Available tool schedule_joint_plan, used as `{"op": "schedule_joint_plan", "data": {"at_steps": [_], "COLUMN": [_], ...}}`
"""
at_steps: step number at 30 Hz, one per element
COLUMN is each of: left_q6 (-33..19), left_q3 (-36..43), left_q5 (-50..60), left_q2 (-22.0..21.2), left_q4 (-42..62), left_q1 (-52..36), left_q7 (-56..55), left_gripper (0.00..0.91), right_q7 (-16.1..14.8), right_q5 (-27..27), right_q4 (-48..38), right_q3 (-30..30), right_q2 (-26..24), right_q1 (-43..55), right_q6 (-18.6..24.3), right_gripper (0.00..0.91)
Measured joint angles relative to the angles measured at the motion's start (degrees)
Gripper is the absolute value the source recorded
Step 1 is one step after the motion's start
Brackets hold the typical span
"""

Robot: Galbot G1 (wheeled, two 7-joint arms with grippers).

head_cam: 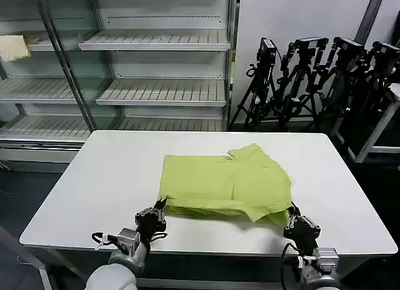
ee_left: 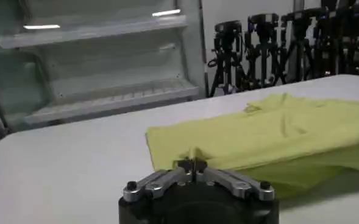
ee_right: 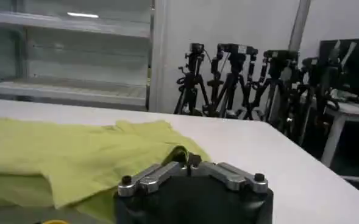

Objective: Fold and organize the clothes.

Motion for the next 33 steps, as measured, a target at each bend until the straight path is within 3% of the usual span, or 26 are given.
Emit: {"op": "schedule_joint_plan", "data": {"at_steps": [33], "left_q6": [-1.3], "left_q3": [2.4], "left_q5": [4.7], "left_q2": [-2.1], "left_q4": [6.5], "left_q1": [-5.0], "left_q7": [-0.2], "left_gripper": [0.131], "right_q7": [0.1], "right_q5": [-0.3], "right_q4": [-14.8], "right_q3": [-5.2], "right_q2": [-2.4], "right_q1": [16.1], "right_q6": [-0.1], "right_gripper": [0.0]}}
